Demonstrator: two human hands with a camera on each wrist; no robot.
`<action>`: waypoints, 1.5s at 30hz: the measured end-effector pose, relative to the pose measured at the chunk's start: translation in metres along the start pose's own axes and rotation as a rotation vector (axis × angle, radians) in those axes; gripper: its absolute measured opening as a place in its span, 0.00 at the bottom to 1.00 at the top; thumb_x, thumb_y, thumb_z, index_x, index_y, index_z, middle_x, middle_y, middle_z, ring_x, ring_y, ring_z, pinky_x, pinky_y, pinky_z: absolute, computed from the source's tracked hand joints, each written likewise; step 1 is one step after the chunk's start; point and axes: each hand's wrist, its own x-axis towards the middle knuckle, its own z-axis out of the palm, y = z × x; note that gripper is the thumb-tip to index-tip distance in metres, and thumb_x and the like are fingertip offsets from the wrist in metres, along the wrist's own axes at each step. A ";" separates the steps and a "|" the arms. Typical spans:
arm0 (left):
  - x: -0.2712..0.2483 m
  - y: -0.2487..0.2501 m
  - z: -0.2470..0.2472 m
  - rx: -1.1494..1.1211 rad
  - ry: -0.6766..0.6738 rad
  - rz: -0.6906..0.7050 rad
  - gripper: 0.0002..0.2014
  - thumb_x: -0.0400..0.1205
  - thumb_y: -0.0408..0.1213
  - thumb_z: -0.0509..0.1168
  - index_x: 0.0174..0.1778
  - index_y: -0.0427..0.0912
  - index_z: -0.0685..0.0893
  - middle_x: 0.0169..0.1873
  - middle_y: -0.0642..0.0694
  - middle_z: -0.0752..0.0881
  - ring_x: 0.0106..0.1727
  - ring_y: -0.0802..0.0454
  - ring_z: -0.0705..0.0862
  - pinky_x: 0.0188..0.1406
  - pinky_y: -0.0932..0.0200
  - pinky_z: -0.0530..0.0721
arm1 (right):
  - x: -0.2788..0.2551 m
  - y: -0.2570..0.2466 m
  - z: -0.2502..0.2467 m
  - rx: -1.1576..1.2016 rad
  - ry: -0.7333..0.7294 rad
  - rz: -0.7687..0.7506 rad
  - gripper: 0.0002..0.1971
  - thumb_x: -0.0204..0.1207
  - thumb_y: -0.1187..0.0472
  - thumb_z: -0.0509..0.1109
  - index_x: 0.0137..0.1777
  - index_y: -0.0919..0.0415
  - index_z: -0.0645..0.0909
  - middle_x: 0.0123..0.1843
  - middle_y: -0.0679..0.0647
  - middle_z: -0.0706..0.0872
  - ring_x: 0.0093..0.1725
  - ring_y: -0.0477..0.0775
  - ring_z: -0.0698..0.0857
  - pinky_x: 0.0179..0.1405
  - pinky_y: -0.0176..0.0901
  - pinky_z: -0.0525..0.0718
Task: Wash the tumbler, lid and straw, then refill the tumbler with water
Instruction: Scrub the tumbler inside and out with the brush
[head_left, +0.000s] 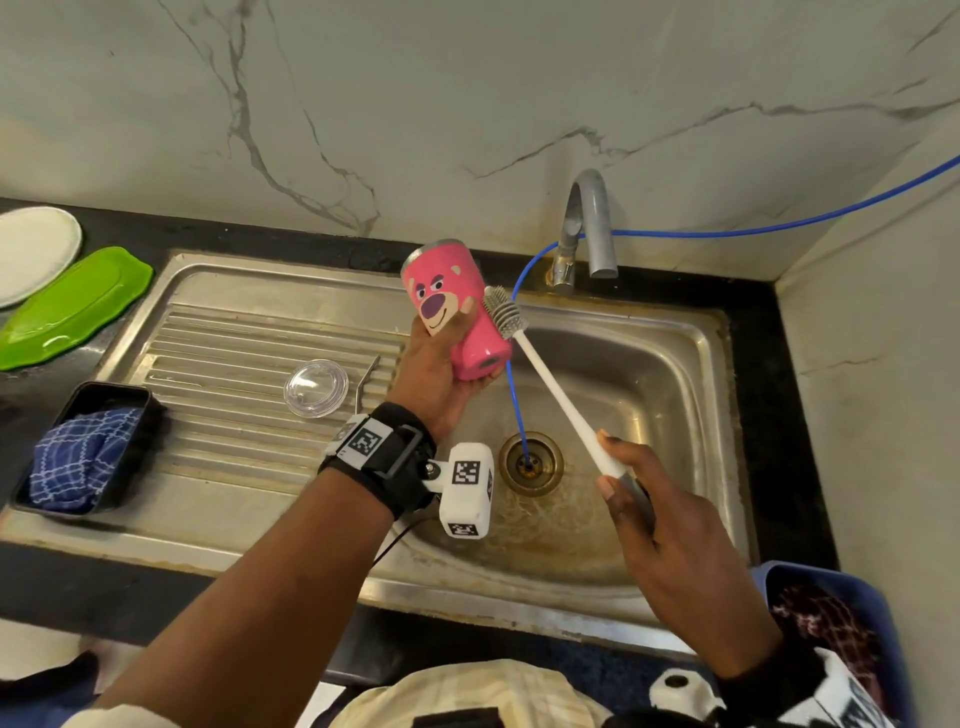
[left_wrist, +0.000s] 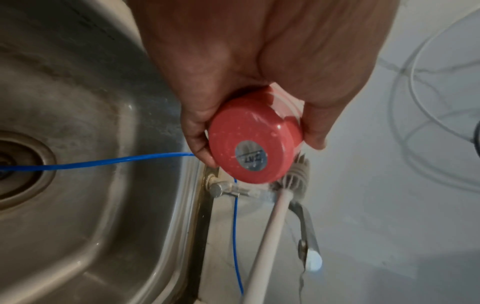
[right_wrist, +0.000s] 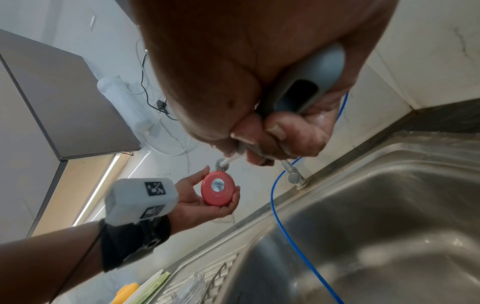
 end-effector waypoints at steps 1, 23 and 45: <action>-0.001 -0.002 0.001 -0.001 -0.003 -0.006 0.35 0.81 0.43 0.75 0.84 0.43 0.70 0.71 0.36 0.85 0.67 0.37 0.89 0.54 0.38 0.91 | 0.004 0.000 0.000 -0.008 0.008 -0.007 0.19 0.90 0.48 0.63 0.78 0.32 0.73 0.32 0.54 0.80 0.23 0.53 0.76 0.22 0.47 0.74; 0.001 0.011 -0.006 -0.145 0.030 0.003 0.31 0.86 0.39 0.71 0.84 0.45 0.68 0.77 0.33 0.80 0.70 0.31 0.86 0.57 0.29 0.90 | -0.016 -0.004 0.008 0.032 -0.004 -0.026 0.18 0.85 0.40 0.59 0.73 0.18 0.69 0.34 0.53 0.82 0.25 0.53 0.78 0.22 0.42 0.75; 0.003 -0.011 0.002 -0.045 0.055 -0.015 0.45 0.72 0.51 0.83 0.83 0.42 0.71 0.66 0.35 0.85 0.58 0.40 0.90 0.50 0.42 0.90 | -0.002 0.001 0.003 -0.003 0.014 0.004 0.19 0.90 0.51 0.64 0.77 0.33 0.74 0.30 0.46 0.79 0.22 0.45 0.74 0.22 0.35 0.70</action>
